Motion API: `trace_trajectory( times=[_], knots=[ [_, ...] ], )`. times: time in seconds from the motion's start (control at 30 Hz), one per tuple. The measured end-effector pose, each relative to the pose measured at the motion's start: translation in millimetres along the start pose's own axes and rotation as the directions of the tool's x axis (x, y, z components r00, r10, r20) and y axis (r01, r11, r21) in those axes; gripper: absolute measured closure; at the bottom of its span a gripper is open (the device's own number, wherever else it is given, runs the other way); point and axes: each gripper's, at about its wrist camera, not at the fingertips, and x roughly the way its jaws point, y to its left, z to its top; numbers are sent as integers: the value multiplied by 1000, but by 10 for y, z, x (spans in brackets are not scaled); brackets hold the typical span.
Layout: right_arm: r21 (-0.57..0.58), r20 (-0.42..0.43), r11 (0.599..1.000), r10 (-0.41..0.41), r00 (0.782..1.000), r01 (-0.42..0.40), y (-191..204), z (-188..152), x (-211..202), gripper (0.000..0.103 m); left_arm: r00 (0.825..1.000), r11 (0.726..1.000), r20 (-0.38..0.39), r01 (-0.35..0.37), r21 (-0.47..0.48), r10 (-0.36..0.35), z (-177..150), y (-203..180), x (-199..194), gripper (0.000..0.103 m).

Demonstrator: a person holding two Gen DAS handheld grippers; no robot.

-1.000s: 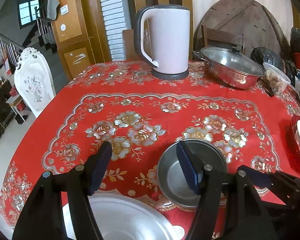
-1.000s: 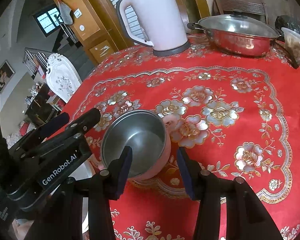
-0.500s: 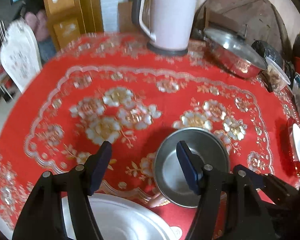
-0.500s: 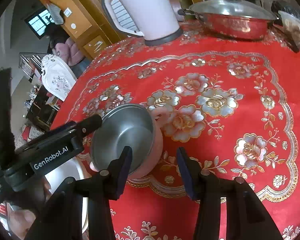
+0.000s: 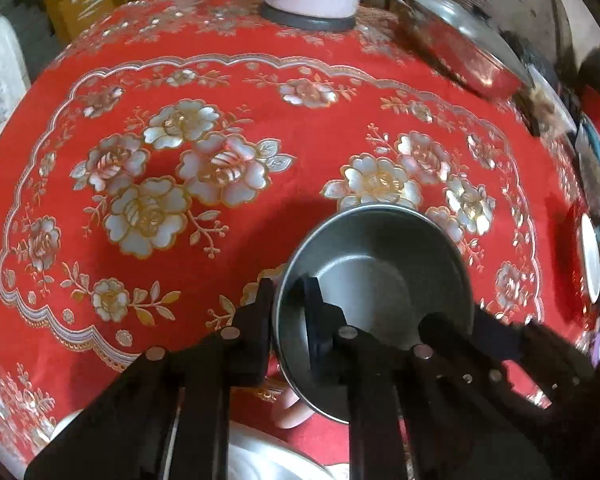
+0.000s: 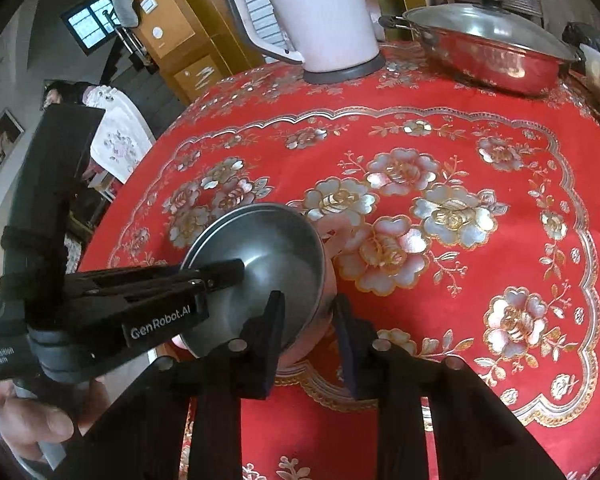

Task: Organize plates and bowls
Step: 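Grasp the steel mug rim with the left gripper, then lift the steel mug and lower it into the white bowl stack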

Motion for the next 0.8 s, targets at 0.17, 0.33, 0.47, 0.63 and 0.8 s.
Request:
trace_trajectory(
  times=[0.17, 0.33, 0.47, 0.63, 0.8],
  knots=[
    [-15, 18, 1000, -20, 1000, 21, -43, -15, -61, 81, 1000, 1000, 23, 10, -1, -10, -22, -39, -63, 93],
    [-35, 53, 999, -40, 998, 42, -30, -2, -234, 81, 998, 999, 51, 48, -14, -48, -13, -51, -183, 93],
    [-46, 87, 998, -43, 995, 48, 10, 26, -412, 81, 996, 998, 71, 59, -16, -58, 27, -93, -296, 93],
    [-69, 117, 997, -27, 993, 36, 100, 30, -646, 81, 992, 997, 102, 73, -14, -71, 17, -105, -543, 93],
    [-97, 132, 995, 19, 991, -6, 279, 6, -829, 81, 988, 997, 141, 66, -25, -62, -67, -7, -870, 93]
  ],
)
